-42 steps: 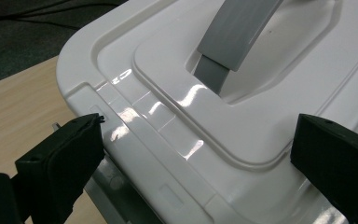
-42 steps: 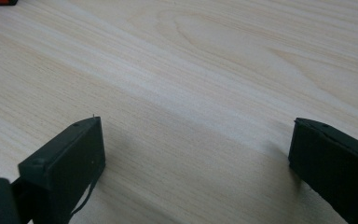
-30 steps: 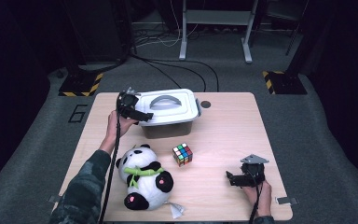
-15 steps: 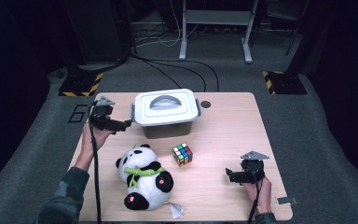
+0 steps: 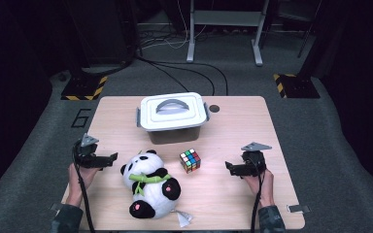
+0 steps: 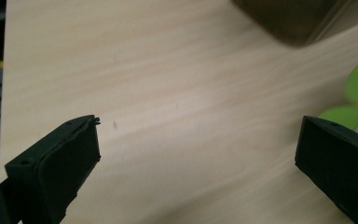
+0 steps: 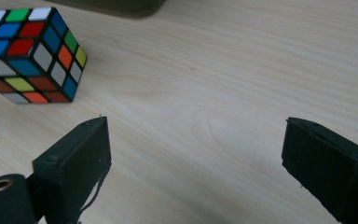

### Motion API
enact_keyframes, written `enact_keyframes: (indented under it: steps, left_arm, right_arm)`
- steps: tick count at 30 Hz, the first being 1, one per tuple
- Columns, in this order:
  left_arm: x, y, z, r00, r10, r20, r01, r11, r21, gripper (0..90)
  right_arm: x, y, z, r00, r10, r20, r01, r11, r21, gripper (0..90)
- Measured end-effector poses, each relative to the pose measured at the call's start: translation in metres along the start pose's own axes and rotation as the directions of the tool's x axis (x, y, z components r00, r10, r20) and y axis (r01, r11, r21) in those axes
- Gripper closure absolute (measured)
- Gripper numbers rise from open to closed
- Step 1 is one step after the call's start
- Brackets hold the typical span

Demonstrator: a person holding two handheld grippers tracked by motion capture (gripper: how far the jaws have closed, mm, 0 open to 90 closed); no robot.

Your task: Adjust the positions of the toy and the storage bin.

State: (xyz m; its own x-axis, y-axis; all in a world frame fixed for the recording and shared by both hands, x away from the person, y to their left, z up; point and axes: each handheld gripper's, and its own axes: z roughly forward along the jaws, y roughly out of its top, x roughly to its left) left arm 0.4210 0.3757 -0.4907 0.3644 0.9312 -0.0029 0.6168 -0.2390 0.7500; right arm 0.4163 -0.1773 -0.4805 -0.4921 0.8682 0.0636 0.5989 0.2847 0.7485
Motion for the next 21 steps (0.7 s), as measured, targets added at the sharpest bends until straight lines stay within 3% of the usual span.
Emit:
enact_keyframes:
  steps: [2,6,10,12,21]
  left_arm:
    - [0.001,-0.010,0.005,1.0000,0.006,0.001,-0.006,0.9991,0.041,0.0]
    - [-0.003,-0.023,0.010,0.9998,0.019,-0.005,-0.019,0.9989,0.042,0.0]
    - [-0.004,-0.033,0.016,0.9999,0.015,-0.008,-0.014,0.9983,0.056,0.0]
    - [-0.003,-0.037,0.017,1.0000,0.001,0.007,-0.002,0.9983,0.058,0.0]
    - [0.001,-0.041,0.015,0.9997,0.015,0.020,-0.016,0.9988,0.046,0.0]
  right_arm:
    - [0.002,0.009,0.003,1.0000,-0.002,0.004,0.002,1.000,0.003,7.6]
    - [0.007,0.032,0.007,0.9997,-0.023,-0.002,0.023,1.000,-0.006,7.8]
    - [0.009,0.044,0.012,0.9995,-0.030,-0.009,0.030,1.000,-0.008,7.7]
    - [0.011,0.051,0.016,0.9994,-0.032,-0.016,0.032,0.999,-0.005,7.7]
    - [0.009,0.081,0.033,0.9991,-0.025,-0.035,0.025,1.000,-0.013,8.6]
